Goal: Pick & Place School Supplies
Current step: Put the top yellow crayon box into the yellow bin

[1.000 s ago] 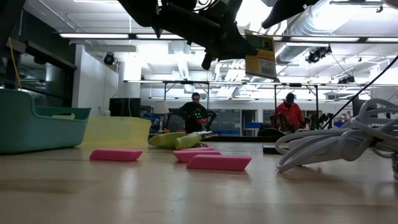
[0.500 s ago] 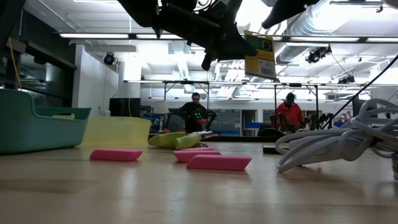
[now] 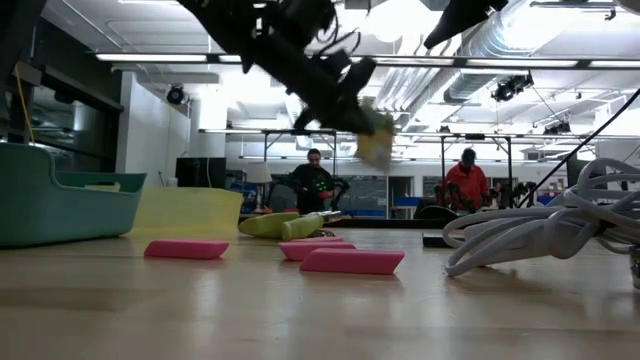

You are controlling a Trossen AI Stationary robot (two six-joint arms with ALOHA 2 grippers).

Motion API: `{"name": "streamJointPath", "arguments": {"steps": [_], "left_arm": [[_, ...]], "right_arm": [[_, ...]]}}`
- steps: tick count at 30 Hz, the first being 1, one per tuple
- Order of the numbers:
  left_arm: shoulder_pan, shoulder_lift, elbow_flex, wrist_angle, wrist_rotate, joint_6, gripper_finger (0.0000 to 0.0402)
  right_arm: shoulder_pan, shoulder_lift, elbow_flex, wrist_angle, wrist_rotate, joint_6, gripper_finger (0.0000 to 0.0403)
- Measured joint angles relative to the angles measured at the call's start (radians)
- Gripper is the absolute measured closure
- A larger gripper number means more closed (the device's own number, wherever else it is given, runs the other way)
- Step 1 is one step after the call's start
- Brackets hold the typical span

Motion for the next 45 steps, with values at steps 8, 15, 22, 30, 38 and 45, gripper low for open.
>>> {"name": "streamJointPath", "arguments": {"steps": [8,15,22,30,38,45], "left_arm": [[0.051,-0.072,0.000,-0.301,-0.236,0.000,0.0376],[0.018,-0.174,0.001,-0.625,-0.470,-0.001,0.0376],[0.022,-0.197,0.000,-1.009,-0.606,-0.142,0.0376],[0.057,-0.198,0.000,-1.254,-0.643,-0.289,0.0376],[0.108,-0.182,-0.047,-1.357,-0.638,-0.318,0.0376],[0.137,-0.177,-0.159,-1.349,-0.675,-0.311,0.0376]], "right_arm": [[0.000,0.000,0.000,-0.019,-0.048,0.061,0.0213],[0.000,0.000,-0.001,-0.046,-0.116,0.114,0.0213],[0.000,0.000,-0.019,-0.048,-0.133,0.125,0.0213],[0.000,0.000,-0.048,-0.040,-0.133,0.139,0.0213],[0.000,0.000,-0.048,-0.040,-0.133,0.151,0.0213],[0.000,0.000,-0.048,-0.040,-0.132,0.152,0.0213]]}}
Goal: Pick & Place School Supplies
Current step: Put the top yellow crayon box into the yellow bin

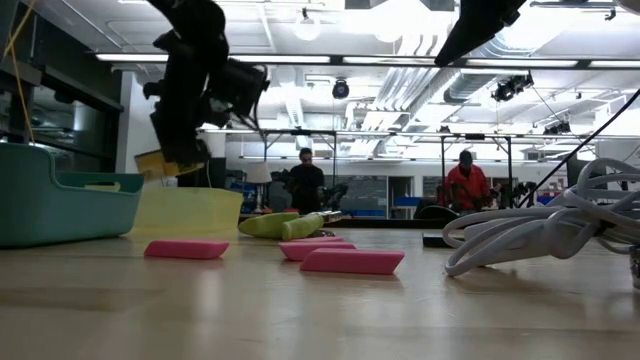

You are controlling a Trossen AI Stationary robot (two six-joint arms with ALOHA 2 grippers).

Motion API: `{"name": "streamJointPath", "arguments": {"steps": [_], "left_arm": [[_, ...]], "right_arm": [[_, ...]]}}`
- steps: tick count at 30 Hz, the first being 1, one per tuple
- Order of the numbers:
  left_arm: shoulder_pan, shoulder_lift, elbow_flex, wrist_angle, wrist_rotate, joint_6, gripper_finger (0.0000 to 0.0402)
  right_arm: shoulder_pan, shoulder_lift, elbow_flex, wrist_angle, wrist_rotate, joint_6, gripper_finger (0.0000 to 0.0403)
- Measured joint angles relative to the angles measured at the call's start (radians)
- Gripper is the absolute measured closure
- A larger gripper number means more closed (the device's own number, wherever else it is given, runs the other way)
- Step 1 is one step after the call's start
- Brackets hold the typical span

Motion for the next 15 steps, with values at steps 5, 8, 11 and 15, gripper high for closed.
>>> {"name": "streamJointPath", "arguments": {"steps": [5,8,11,15], "left_arm": [[0.029,0.000,-0.077,0.066,-0.043,0.052,0.0376],[0.054,0.000,-0.119,0.201,-0.004,0.175,0.0376],[0.076,-0.001,-0.143,0.296,0.011,0.274,0.0376],[0.109,-0.003,-0.145,0.349,0.039,0.375,0.0376]], "right_arm": [[0.000,0.000,0.000,0.003,0.001,0.000,0.0213],[0.000,0.000,0.000,0.009,0.001,0.000,0.0213],[0.000,0.000,0.000,0.009,0.001,0.006,0.0213],[0.000,0.000,0.000,0.008,-0.012,0.026,0.0213]]}}
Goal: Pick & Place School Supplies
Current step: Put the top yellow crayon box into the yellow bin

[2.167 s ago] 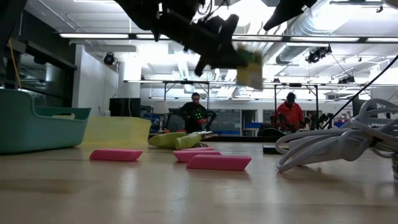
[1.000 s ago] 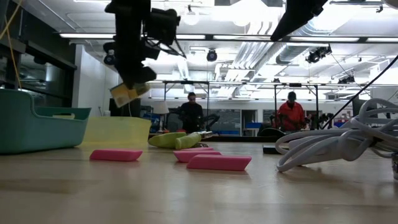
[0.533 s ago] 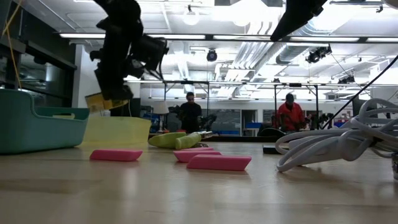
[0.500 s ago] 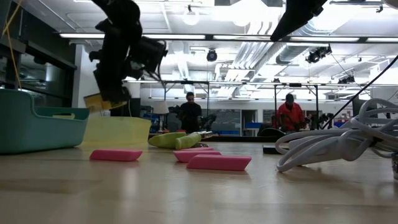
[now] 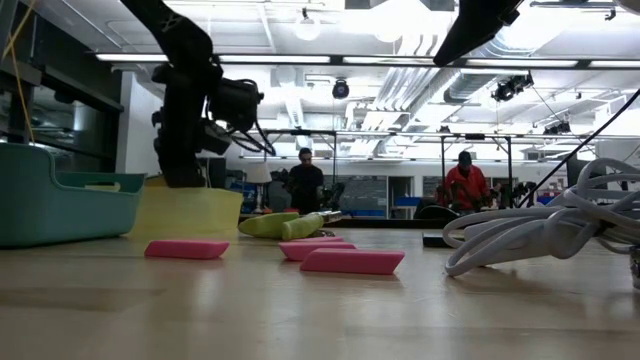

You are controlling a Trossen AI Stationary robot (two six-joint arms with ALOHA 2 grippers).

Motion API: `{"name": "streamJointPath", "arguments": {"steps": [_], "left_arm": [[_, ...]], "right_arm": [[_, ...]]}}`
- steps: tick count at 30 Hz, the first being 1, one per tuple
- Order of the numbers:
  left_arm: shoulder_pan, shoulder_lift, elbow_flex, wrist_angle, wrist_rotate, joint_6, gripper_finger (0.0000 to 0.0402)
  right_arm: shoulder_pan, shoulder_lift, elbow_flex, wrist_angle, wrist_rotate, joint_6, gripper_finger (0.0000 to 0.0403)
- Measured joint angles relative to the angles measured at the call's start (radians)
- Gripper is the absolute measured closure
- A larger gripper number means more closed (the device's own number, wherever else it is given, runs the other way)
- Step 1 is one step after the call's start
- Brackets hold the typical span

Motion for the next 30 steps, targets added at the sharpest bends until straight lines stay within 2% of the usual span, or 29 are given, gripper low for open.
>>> {"name": "streamJointPath", "arguments": {"steps": [4,8,16,22,27,30], "left_arm": [[0.049,-0.001,0.002,0.073,0.073,0.101,0.0376],[0.078,-0.001,0.002,0.089,0.114,0.124,0.0376],[0.098,0.000,0.002,0.108,0.130,0.209,0.0376],[0.113,-0.017,0.010,0.148,0.174,0.214,0.0376],[0.147,-0.047,0.010,0.187,0.165,0.178,0.0376],[0.169,-0.047,0.010,0.179,0.124,0.148,0.0376]], "right_arm": [[0.000,0.000,0.000,0.000,-0.024,0.000,0.0213],[0.000,0.000,0.000,0.000,-0.039,0.000,0.0213],[0.000,0.000,0.000,0.000,-0.040,0.000,0.0213],[0.000,0.000,0.000,0.000,-0.040,0.000,0.0213],[0.000,0.000,0.000,0.000,-0.040,0.000,0.0213],[0.000,0.000,0.000,0.000,-0.040,0.000,0.0213]]}}
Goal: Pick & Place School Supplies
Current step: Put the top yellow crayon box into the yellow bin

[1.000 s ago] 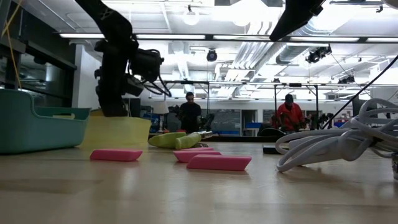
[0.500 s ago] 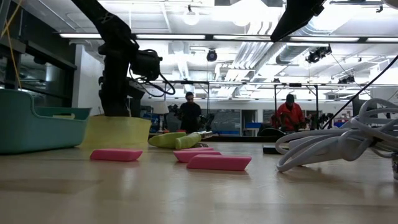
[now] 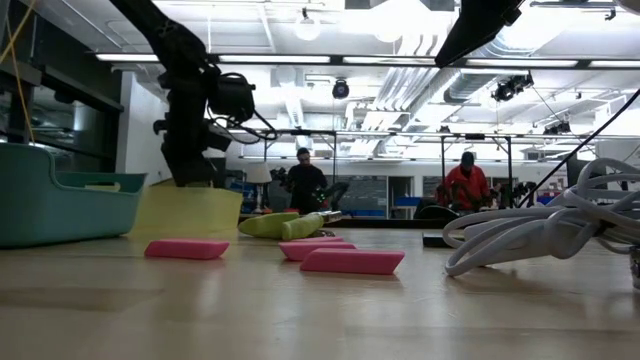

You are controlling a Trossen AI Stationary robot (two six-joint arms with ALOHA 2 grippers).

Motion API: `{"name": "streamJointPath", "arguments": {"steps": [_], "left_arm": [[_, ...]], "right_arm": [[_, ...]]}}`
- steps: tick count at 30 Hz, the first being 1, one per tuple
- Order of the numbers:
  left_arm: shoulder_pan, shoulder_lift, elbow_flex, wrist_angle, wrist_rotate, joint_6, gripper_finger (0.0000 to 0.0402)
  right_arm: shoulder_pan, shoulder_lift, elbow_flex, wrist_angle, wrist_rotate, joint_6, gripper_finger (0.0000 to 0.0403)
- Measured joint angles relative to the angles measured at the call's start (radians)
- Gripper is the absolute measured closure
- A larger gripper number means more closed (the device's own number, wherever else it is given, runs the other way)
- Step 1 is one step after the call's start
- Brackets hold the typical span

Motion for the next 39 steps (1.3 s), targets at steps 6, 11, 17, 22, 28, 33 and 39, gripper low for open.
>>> {"name": "streamJointPath", "arguments": {"steps": [6,11,17,22,28,33,39], "left_arm": [[0.024,0.000,0.000,0.005,0.004,-0.004,0.0376],[0.038,0.035,0.001,0.009,0.003,-0.004,0.0376],[0.031,0.090,0.001,0.002,0.001,-0.006,0.0369],[0.016,0.096,0.001,0.002,0.038,-0.008,0.0331],[-0.005,0.096,0.001,0.000,0.039,-0.010,0.0296],[-0.026,0.095,0.001,-0.001,0.005,-0.010,0.0281],[-0.043,0.095,0.001,-0.008,0.000,-0.010,0.0279]], "right_arm": [[0.000,0.000,0.000,0.000,0.000,0.000,0.0213],[0.000,0.000,0.000,0.000,0.000,0.000,0.0213],[0.000,0.000,0.000,0.000,-0.001,0.000,0.0213],[0.000,0.000,0.000,0.000,-0.006,0.000,0.0213],[0.000,0.000,0.000,0.000,-0.006,0.000,0.0213],[0.000,0.000,0.000,0.000,-0.007,0.000,0.0213],[0.000,0.000,0.000,0.000,-0.007,0.000,0.0213]]}}
